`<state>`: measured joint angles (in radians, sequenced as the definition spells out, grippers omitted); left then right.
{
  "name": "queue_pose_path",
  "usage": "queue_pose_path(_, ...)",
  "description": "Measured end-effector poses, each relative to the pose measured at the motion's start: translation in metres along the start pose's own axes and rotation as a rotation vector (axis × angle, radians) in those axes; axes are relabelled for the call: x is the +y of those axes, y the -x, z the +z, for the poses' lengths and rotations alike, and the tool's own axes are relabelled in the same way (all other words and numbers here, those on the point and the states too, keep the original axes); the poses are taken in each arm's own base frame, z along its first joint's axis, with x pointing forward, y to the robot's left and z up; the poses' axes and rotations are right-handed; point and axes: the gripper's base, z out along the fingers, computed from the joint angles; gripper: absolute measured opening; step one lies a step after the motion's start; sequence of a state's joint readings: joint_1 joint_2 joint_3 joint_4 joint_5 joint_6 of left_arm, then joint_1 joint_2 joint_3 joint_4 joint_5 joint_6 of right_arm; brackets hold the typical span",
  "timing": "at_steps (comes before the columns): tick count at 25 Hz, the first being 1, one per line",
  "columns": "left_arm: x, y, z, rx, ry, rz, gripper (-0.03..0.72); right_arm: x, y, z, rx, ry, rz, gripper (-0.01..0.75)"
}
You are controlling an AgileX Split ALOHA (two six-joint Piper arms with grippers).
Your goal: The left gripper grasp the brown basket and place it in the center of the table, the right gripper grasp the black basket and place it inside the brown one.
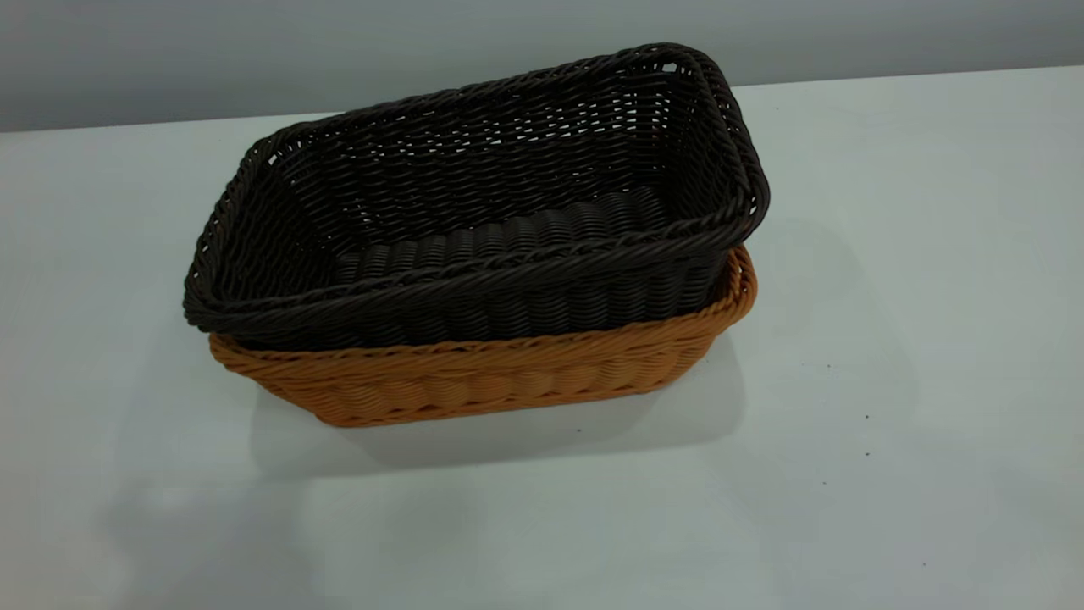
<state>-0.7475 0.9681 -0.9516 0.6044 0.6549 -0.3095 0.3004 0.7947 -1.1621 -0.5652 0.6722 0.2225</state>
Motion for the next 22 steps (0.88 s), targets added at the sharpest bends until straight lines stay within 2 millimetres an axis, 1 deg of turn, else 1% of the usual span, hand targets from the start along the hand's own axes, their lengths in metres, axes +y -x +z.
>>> queue_pose_path(3,0.001,-0.016,-0.012,0.029,0.059,-0.019,-0.001,-0.005,-0.024,-0.029,0.004,-0.007,-0.007,0.003)
queue_pose_path(6,0.005,-0.027,-0.024,0.053,0.12,-0.045,-0.001,-0.007,-0.056,-0.054,0.058,0.005,0.019,0.003)
queue_pose_path(9,0.007,-0.031,-0.035,0.062,0.132,-0.07,-0.001,-0.002,-0.085,-0.076,0.087,0.072,0.048,0.003)
queue_pose_path(11,0.006,-0.032,-0.036,0.08,0.13,-0.062,-0.001,0.004,-0.102,-0.089,0.095,0.14,0.051,0.003)
queue_pose_path(17,0.001,-0.032,-0.036,0.085,0.109,-0.048,-0.001,0.024,-0.146,-0.115,0.105,0.33,0.113,0.003)
queue_pose_path(22,0.001,-0.032,-0.036,0.09,0.112,-0.048,-0.001,0.037,-0.18,-0.125,0.164,0.42,0.173,0.003)
